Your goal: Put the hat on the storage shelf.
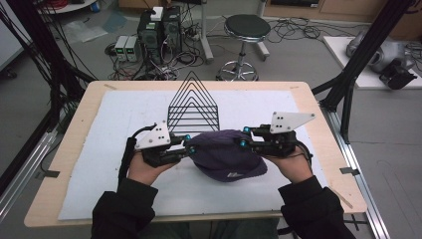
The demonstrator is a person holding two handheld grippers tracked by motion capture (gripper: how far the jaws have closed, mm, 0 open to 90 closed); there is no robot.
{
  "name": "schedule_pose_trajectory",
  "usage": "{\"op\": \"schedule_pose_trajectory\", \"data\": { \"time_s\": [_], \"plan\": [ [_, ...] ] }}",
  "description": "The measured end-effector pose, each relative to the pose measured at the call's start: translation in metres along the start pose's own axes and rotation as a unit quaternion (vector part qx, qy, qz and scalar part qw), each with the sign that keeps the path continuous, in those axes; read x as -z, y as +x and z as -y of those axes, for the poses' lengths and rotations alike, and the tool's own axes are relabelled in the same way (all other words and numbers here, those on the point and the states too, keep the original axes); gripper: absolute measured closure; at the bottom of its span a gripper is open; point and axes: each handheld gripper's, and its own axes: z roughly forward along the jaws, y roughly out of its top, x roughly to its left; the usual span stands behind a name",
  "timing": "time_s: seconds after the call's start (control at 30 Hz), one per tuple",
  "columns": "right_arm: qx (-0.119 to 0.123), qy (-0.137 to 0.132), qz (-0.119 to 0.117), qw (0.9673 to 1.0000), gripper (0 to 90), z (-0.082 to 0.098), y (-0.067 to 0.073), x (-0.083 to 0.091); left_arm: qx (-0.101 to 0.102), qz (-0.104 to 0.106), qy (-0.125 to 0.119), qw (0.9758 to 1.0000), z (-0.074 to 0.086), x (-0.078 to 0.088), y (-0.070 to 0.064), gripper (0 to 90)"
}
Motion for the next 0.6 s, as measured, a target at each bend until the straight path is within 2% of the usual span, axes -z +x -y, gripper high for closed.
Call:
{"op": "schedule_pose_trajectory", "data": {
  "time_s": [0.2,0.27,0.37,0.47,0.5,0.53,0.57,0.6],
  "plan": [
    [-0.002,-0.012,-0.007,0.9999,77.0,-0.009,-0.007,-0.005,-0.007,-0.011,0.007,0.9999,-0.017,0.011,0.006,79.6],
    [-0.002,-0.012,-0.008,0.9999,76.8,-0.016,-0.010,-0.009,-0.014,-0.026,0.012,0.9995,-0.025,0.017,0.012,79.4],
    [0.008,-0.008,-0.006,0.9999,76.5,-0.023,-0.015,-0.013,-0.018,-0.034,0.013,0.9992,-0.031,0.022,0.018,79.5],
    [0.013,-0.002,-0.010,0.9999,76.6,-0.041,-0.025,-0.021,-0.015,-0.041,0.015,0.9989,-0.038,0.027,0.025,79.5],
    [0.016,0.001,-0.008,0.9998,76.6,-0.047,-0.027,-0.023,-0.011,-0.046,0.018,0.9987,-0.045,0.031,0.031,79.5],
    [0.018,0.001,-0.006,0.9998,76.6,-0.052,-0.029,-0.024,-0.011,-0.046,0.018,0.9987,-0.045,0.031,0.031,79.5],
    [0.019,0.002,-0.006,0.9998,76.6,-0.058,-0.032,-0.025,-0.005,-0.051,0.017,0.9985,-0.054,0.036,0.037,79.5],
    [0.020,-0.001,-0.006,0.9998,76.6,-0.063,-0.035,-0.027,-0.005,-0.051,0.017,0.9985,-0.054,0.036,0.037,79.5]
  ]
}}
